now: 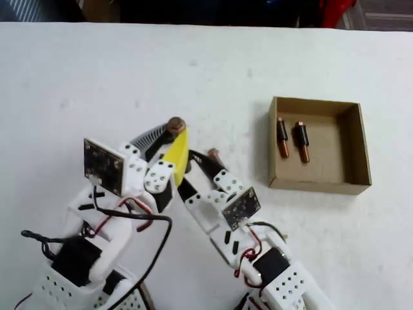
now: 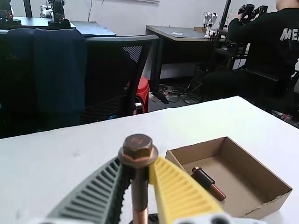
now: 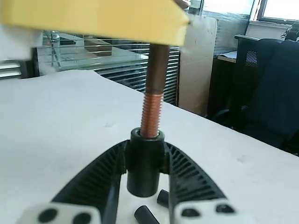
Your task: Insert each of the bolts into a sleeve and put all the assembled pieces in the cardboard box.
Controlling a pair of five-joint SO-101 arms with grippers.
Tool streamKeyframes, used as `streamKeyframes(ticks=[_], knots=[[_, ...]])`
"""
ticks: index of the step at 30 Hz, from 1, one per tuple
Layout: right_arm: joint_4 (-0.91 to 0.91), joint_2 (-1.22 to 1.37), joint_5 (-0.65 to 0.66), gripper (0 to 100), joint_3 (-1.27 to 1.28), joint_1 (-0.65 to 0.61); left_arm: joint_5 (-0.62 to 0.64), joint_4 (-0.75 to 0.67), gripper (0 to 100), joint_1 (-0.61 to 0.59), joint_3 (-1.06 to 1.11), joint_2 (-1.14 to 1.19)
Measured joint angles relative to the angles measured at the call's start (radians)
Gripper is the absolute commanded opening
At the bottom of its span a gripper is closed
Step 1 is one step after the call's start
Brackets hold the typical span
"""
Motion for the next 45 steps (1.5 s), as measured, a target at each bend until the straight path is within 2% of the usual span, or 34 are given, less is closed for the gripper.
streamKeyframes(ticks=[6, 14, 23, 31, 45], knots=[[0.0, 0.0, 0.0, 1.6, 0.0, 0.0, 0.043, 0.014, 2, 0.002, 0.0, 0.0], [0.0, 0.0, 0.0, 1.6, 0.0, -0.008, 0.078, 0.166, 2, 0.002, 0.018, 0.0], [0.0, 0.0, 0.002, 1.6, 0.0, 0.025, 0.08, 0.137, 3, 0.006, 0.095, -0.005], [0.0, 0.0, 0.002, 1.6, 0.0, 0.04, 0.08, 0.126, 24, 0.003, 0.101, -0.005], [0.0, 0.0, 0.002, 1.6, 0.0, 0.043, 0.08, 0.126, 26, -0.008, 0.101, -0.005]])
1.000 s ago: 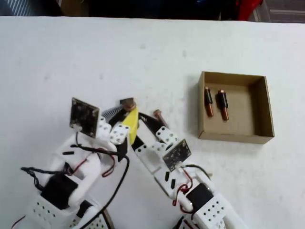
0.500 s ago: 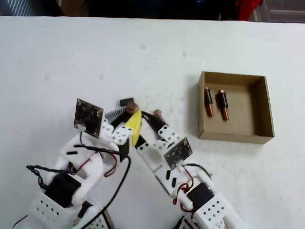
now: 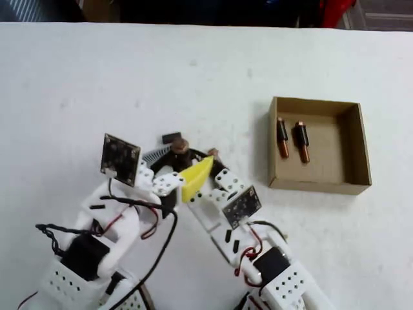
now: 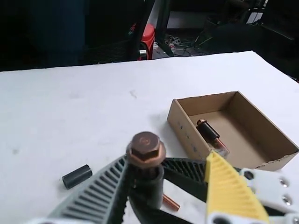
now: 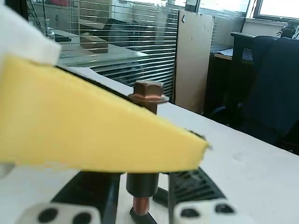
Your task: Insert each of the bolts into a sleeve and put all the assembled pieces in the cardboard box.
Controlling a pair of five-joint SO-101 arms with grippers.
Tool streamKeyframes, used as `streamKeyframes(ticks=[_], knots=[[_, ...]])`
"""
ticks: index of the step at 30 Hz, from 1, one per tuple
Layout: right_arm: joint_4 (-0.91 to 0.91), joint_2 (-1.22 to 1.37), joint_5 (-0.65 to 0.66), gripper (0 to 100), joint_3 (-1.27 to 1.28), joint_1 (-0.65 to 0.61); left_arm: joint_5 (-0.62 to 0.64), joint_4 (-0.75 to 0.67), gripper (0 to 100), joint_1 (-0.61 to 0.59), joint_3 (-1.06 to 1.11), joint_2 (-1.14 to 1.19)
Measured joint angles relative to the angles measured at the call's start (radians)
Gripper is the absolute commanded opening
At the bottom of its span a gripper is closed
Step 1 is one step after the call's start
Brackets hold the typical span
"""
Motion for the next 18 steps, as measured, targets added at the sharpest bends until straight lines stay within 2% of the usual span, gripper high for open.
streamKeyframes(ticks=[13, 18], knots=[[0.0, 0.0, 0.002, 1.6, 0.0, 0.002, -0.068, -0.018, 26, -0.044, 0.0, -0.002], [0.0, 0.002, 0.002, 1.6, 0.0, 0.002, -0.068, -0.095, 26, -0.143, 0.0, -0.002]])
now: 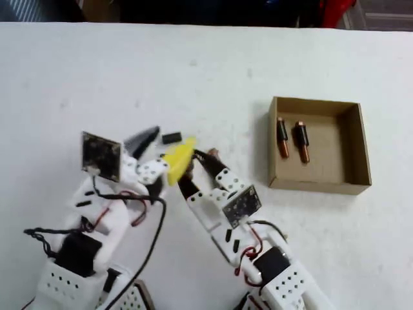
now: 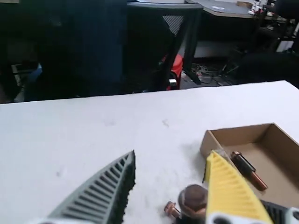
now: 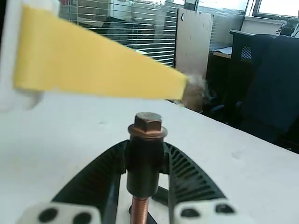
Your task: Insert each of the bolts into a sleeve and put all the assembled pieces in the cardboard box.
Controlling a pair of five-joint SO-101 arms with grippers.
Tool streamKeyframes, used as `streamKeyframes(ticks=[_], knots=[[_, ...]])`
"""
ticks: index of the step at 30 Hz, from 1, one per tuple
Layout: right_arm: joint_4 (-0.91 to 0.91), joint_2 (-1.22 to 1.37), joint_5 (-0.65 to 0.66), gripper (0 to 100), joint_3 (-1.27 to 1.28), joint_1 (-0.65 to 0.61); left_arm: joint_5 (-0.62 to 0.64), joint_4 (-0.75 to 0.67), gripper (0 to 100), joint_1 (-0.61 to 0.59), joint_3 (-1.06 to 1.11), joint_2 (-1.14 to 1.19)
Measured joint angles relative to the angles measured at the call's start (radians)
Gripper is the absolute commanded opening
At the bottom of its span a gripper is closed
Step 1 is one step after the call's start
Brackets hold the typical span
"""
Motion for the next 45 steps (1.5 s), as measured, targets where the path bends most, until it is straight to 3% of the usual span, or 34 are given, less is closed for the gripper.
streamKeyframes(ticks=[5, 11, 14, 22, 29, 35, 40, 45], knots=[[0.0, 0.0, 0.0, 1.6, 0.0, 0.002, 0.0, -0.017, 24, -0.095, 0.0, 0.0], [0.0, 0.0, 0.0, 1.6, 0.0, 0.002, 0.0, 0.006, 1, -0.143, -0.021, 0.0], [0.0, 0.0, 0.0, 1.6, 0.0, 0.002, 0.0, 0.084, 5, -0.163, -0.083, 0.0], [0.0, 0.0, 0.0, 1.6, 0.0, 0.101, 0.0, 0.348, 2, -0.259, -0.19, 0.0], [0.054, -0.002, 0.0, 1.6, -0.025, 0.186, 0.0, 0.491, 2, -0.298, -0.195, 0.0], [0.252, 0.0, 0.0, 1.6, -0.087, 0.238, 0.0, 0.582, 2, -0.301, -0.195, 0.0], [0.269, 0.0, 0.0, 1.6, -0.094, 0.236, 0.0, 0.614, 2, -0.301, -0.195, -0.014], [0.269, 0.0, 0.0, 1.6, -0.094, 0.236, 0.0, 0.637, 2, -0.301, -0.195, -0.178]])
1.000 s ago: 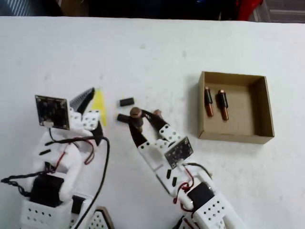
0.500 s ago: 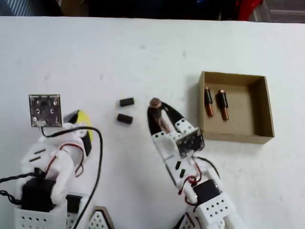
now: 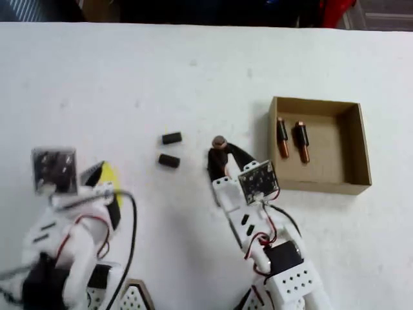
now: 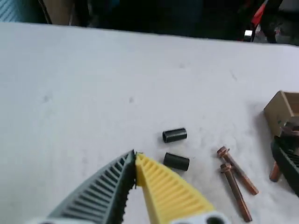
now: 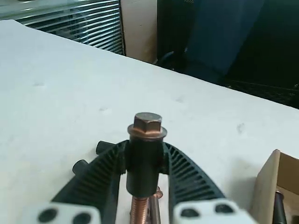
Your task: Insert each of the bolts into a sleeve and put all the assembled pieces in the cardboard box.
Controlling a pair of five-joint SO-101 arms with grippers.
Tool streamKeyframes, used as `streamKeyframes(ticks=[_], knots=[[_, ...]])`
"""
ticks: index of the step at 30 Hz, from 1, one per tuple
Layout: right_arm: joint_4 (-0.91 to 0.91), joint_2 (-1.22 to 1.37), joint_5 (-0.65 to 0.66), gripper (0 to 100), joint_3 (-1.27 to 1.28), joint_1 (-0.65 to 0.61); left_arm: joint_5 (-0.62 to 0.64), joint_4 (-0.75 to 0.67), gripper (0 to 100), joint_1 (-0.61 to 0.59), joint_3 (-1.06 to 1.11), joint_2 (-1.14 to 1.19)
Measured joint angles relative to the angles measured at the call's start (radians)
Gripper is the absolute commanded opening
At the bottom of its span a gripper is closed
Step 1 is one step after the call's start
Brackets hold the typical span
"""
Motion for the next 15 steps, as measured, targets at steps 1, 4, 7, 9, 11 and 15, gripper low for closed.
streamKeyframes(ticks=[1, 4, 7, 9, 11, 15], knots=[[0.0, 0.0, 0.0, 1.6, 0.0, 0.0, 0.0, 0.0, 2, 0.0, 0.0, -0.051], [0.0, 0.0, 0.0, 1.6, 0.0, 0.0, 0.002, 0.0, 2, -0.002, 0.018, -0.121], [0.002, 0.0, 0.0, 1.6, 0.0, 0.002, 0.0, 0.0, 2, 0.0, 0.078, -0.16], [0.006, 0.0, 0.0, 1.6, 0.0, 0.0, 0.0, 0.0, 2, 0.0, 0.118, -0.193], [0.008, 0.0, 0.0, 1.6, 0.0, 0.0, 0.0, 0.0, 2, 0.0, 0.144, -0.236], [0.018, 0.0, 0.0, 1.6, -0.008, 0.003, 0.0, 0.0, 2, -0.029, 0.15, -0.269]])
